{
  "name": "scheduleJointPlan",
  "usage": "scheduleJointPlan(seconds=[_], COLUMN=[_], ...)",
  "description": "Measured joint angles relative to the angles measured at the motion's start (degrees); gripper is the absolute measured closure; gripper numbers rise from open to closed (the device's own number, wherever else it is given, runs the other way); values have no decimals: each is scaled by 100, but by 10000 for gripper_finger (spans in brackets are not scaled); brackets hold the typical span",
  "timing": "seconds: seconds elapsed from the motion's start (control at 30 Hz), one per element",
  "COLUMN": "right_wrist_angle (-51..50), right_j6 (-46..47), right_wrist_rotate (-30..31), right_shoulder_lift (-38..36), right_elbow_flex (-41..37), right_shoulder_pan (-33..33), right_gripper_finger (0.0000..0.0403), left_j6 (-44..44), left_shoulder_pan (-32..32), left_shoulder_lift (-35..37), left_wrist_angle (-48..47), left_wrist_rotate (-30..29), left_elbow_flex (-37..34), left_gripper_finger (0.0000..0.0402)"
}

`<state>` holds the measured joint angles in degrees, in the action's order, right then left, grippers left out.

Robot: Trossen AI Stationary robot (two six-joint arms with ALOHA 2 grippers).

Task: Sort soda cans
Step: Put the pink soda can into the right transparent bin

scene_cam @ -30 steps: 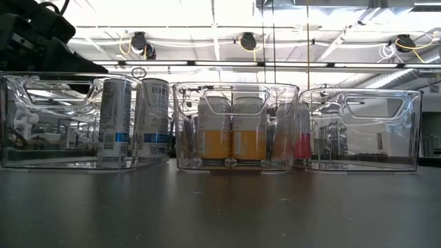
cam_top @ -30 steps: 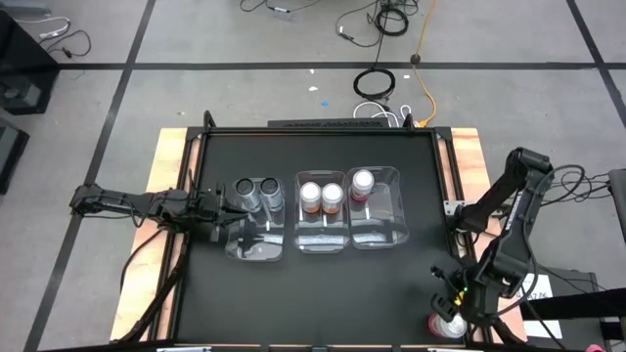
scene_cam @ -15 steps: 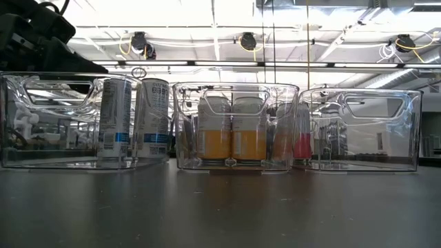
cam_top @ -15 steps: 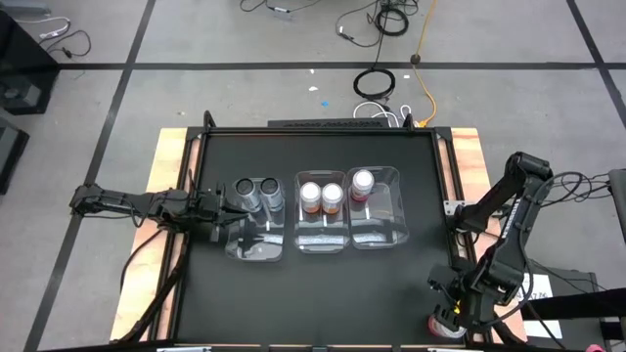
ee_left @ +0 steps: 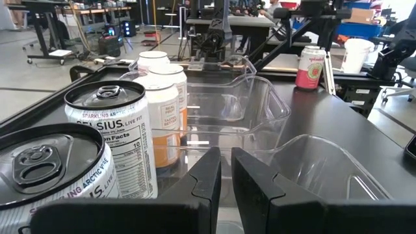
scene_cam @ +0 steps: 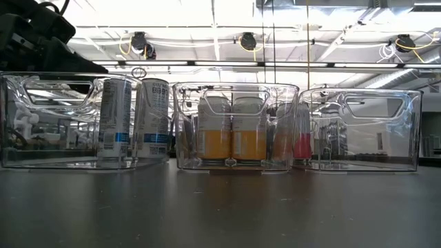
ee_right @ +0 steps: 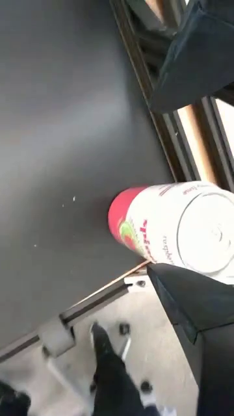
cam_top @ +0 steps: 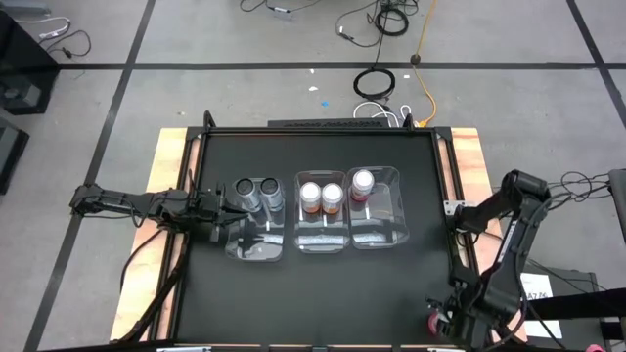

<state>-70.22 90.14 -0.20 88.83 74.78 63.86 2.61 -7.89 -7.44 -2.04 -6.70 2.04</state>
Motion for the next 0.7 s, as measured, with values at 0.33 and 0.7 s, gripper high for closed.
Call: scheduleJointPlan(seconds=[0.33, 0.7], right_wrist_angle=[27, 158], right_j6=[-491, -136], right_wrist_rotate=[32, 181], right_shoulder_lift=[400, 401], right_elbow_flex=[243, 164], right_shoulder_pan=[187, 617], right_gripper_finger=[14, 14], left_j6=[0, -1], left_shoulder_pan=[1, -1], left_shoulder_lift=[0, 0], left_wrist_angle=[0, 0], left_wrist_rotate=[0, 0], left_elbow_flex=[0, 0], left_gripper_finger=[352, 352])
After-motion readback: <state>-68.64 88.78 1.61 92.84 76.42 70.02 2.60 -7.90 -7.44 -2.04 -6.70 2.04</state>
